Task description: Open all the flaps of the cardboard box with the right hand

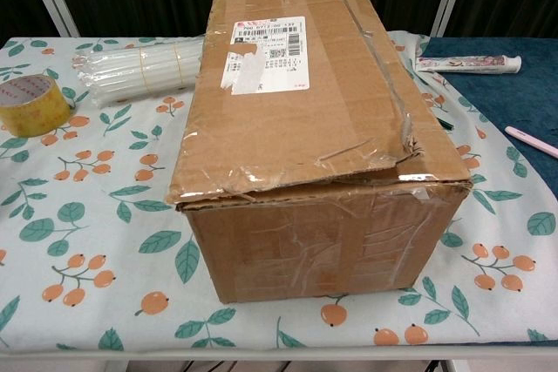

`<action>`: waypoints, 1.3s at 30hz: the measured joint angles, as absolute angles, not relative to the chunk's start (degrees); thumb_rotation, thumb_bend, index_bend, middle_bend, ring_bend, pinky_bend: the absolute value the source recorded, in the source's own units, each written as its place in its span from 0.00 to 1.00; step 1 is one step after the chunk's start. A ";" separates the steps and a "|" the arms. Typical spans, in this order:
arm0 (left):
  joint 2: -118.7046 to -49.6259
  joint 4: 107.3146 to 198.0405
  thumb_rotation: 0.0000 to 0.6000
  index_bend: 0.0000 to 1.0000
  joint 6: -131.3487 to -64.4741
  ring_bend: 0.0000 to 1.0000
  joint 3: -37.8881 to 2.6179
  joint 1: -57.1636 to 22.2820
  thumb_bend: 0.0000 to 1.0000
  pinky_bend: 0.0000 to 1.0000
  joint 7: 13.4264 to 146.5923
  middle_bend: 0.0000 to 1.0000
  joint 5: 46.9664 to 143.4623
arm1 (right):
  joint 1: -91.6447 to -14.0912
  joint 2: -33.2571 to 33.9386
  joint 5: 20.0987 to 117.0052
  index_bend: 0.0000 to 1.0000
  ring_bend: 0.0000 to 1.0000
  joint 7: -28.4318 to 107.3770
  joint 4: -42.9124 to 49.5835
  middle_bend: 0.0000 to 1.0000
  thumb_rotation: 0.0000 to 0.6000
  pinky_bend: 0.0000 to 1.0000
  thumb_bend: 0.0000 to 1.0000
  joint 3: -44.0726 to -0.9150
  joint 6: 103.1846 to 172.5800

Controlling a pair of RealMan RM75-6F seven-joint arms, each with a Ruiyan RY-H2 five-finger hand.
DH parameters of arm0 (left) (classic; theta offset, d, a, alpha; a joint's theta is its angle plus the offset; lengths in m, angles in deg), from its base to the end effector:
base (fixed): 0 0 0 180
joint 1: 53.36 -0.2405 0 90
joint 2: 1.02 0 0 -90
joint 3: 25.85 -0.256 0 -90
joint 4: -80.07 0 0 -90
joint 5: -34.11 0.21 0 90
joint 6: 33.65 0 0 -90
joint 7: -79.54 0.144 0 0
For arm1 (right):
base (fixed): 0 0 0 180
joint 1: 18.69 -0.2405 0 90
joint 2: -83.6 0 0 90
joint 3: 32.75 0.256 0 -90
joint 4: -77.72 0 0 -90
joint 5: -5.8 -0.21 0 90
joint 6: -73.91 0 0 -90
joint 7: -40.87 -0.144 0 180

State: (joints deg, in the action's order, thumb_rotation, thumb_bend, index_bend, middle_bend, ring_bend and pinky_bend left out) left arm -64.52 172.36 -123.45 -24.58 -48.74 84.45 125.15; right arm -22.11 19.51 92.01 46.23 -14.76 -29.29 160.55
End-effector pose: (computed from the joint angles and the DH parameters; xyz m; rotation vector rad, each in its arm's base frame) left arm -0.2986 0.1732 0.1646 -1.4530 -0.7533 -0.9106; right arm -0.3120 -0.1753 0.1639 1.3822 -0.8199 0.8451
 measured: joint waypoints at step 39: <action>-66.28 171.17 0.77 0.05 -122.75 0.10 -25.46 -49.22 0.00 0.17 83.32 0.09 125.44 | -44.54 27.99 95.38 0.00 0.00 68.40 -37.44 0.00 1.00 0.00 0.00 -19.88 139.99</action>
